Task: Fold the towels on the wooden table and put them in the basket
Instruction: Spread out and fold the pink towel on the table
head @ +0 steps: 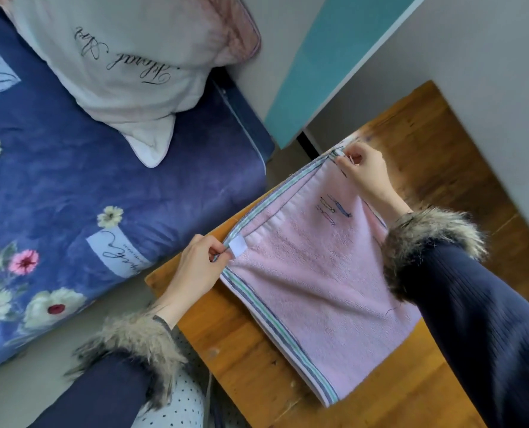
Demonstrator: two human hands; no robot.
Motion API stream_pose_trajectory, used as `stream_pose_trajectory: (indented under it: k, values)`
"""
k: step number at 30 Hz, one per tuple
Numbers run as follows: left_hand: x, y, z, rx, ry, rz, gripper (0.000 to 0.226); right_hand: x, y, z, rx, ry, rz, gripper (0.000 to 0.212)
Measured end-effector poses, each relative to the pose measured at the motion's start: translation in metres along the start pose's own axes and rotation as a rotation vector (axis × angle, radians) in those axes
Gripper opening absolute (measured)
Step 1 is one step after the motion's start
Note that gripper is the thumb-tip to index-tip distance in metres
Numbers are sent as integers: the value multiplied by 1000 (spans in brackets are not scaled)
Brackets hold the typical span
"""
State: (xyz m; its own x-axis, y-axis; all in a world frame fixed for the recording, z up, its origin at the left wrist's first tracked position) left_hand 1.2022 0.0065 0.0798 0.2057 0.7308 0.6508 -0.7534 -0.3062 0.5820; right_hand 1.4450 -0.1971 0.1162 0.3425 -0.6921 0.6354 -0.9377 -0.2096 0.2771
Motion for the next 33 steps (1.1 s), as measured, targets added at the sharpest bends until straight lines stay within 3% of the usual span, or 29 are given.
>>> stream_pose_trajectory:
  k: [8, 13, 16, 19, 21, 27, 33]
  values:
    - [32, 3, 17, -94, 83, -28, 11, 82, 52, -1, -129, -287, 267, 8]
    - [77, 14, 82, -318, 117, 92, 17, 153, 121, 12, -213, -537, 431, 5]
    - [98, 33, 132, -447, 136, 125, 19, 192, 172, 19, -257, -692, 517, 15]
    - [111, 53, 175, -573, 192, 125, 19, 224, 229, 18, -247, -871, 631, 2]
    - [117, 67, 201, -648, 207, 114, 18, 240, 267, 21, -232, -906, 692, 9]
    - [112, 107, 266, -878, 128, 53, 15, 270, 359, 31, -194, -915, 824, 6]
    - [103, 127, 307, -975, 134, 23, 14, 285, 403, 43, -199, -900, 944, 6]
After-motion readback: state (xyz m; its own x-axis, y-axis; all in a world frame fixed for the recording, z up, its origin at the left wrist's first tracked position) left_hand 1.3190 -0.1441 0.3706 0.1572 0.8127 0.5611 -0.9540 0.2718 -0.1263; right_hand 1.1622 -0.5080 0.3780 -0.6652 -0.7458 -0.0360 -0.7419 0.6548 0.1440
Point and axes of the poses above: each hand's wrist, its own y-axis away from the middle knuckle, its own x-axis out of the back of the hand, z = x × y, the point moved 5 cm from there along -y, towards the middle knuckle, and after that the axes turned 13 degrees about -y, right-handed, at the moved point
